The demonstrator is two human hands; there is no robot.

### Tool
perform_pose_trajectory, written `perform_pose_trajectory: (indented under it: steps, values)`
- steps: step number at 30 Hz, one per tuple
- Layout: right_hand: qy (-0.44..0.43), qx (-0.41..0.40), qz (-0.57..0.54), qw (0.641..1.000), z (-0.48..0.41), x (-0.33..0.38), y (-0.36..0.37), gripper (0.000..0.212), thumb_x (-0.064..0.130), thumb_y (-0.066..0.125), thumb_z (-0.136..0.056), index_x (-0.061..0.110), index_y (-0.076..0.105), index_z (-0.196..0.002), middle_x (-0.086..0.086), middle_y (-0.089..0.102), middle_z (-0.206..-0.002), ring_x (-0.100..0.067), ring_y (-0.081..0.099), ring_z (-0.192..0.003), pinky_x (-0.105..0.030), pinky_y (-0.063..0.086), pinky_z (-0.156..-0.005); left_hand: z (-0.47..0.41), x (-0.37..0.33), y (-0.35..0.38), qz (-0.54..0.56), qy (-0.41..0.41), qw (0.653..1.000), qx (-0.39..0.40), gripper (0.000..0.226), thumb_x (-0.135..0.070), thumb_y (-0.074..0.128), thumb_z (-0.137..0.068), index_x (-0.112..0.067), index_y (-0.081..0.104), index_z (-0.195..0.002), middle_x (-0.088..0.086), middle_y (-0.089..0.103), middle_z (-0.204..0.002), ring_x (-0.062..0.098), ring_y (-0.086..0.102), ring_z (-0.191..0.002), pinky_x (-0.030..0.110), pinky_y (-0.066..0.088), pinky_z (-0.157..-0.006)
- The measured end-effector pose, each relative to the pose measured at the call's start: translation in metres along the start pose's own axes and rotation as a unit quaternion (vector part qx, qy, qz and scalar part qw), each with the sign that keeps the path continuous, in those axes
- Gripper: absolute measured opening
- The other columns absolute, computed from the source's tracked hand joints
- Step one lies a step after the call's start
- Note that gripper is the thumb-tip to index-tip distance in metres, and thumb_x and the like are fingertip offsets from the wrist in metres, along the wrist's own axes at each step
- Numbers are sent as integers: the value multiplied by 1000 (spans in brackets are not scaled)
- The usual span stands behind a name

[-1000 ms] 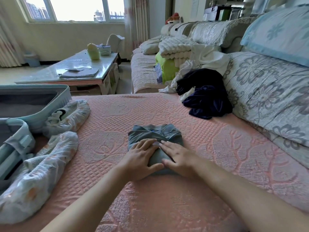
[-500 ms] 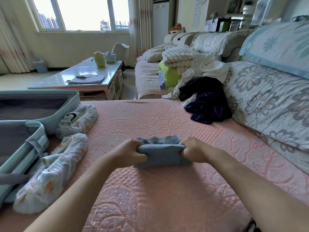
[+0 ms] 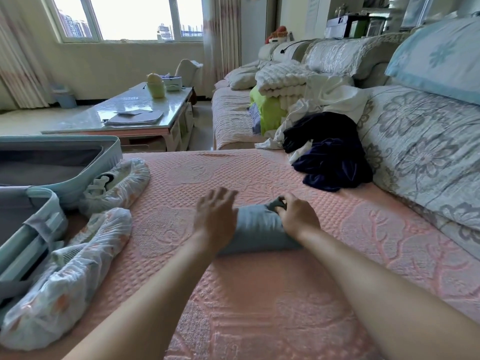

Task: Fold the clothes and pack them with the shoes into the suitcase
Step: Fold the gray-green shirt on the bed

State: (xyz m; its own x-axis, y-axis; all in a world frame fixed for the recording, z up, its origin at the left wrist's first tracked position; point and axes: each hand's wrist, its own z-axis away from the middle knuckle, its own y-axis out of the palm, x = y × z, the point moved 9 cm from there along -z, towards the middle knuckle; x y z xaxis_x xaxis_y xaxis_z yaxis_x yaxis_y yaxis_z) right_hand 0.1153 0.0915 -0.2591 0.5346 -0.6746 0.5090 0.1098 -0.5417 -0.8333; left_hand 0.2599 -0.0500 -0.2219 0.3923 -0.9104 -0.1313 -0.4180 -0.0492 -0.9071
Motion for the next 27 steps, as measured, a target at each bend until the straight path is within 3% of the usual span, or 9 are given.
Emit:
perform_pose_trajectory:
  steps: [2, 4, 6, 8, 11, 15, 18, 23, 27]
  values:
    - [-20, 3, 133, 991, -4, 3, 8, 40, 25, 55, -95, 17, 49, -135, -12, 61, -127, -34, 58, -117, -39, 45, -95, 1, -29, 24, 8, 70, 994, 81, 52, -46, 38, -101, -29, 35, -150, -4, 32, -158, 20, 29, -143, 39, 24, -115]
    - [-83, -13, 203, 975, -4, 16, 11, 50, 17, 50, -92, 16, 45, -141, -10, 53, -135, -31, 51, -122, -40, 41, -101, 8, -31, 52, -8, 58, 986, 157, 62, -54, 28, -100, -27, 25, -156, -3, 23, -163, 19, 21, -148, 42, 19, -117]
    - [-161, 0, 150, 975, -2, 31, 18, 48, 18, 49, -93, 17, 51, -141, -8, 52, -141, -29, 49, -128, -40, 37, -106, 11, -24, 65, -43, 50, 984, 165, 70, -59, 25, -97, -23, 19, -157, -1, 22, -163, 20, 21, -147, 43, 19, -116]
    - [-194, 101, 103, 970, 2, 33, 39, 51, 34, 43, -100, 22, 45, -149, -3, 44, -153, -24, 38, -141, -39, 26, -117, 9, -15, 66, -37, 44, 985, 164, 74, -65, 27, -95, -24, 20, -156, -2, 25, -162, 19, 21, -146, 42, 19, -115]
    - [-141, 234, 109, 956, 10, 8, 63, 60, 53, 32, -103, 31, 23, -158, 4, 23, -165, -16, 18, -152, -35, 11, -123, 13, 2, 67, -9, 27, 981, 194, 93, -83, 26, -83, -25, 21, -156, -6, 24, -161, 19, 18, -147, 39, 15, -119]
    - [-106, 241, 128, 956, 8, -4, 62, 66, 62, 32, -100, 35, 16, -159, 4, 20, -166, -18, 16, -152, -39, 13, -124, 28, 17, 65, 26, 39, 970, 239, 111, -87, 46, -74, -25, 10, -158, -6, 11, -165, 17, 9, -150, 36, 14, -122]
    - [-116, 225, 154, 955, 11, 4, 55, 66, 61, 32, -100, 36, 17, -159, 0, 29, -162, -23, 23, -149, -42, 19, -120, 32, 22, 58, 2, 72, 973, 218, 109, -71, 63, -71, -30, 10, -157, -5, 13, -164, 19, 15, -149, 36, 24, -119]
    - [-135, 212, 153, 956, 24, 17, 41, 65, 64, 41, -94, 35, 36, -152, -6, 46, -147, -27, 39, -137, -42, 32, -114, 22, 34, 40, -66, 92, 976, 185, 90, -62, 62, -73, -43, 24, -152, -11, 31, -158, 18, 35, -141, 36, 32, -113]
    - [-159, 246, 124, 948, 47, 35, 31, 45, 59, 51, -89, 21, 69, -103, -1, 69, -102, -21, 63, -96, -37, 52, -87, 23, 61, 28, -37, 42, 984, 167, 64, -37, 62, -87, -40, 40, -147, -6, 54, -140, 19, 47, -128, 36, 43, -105]
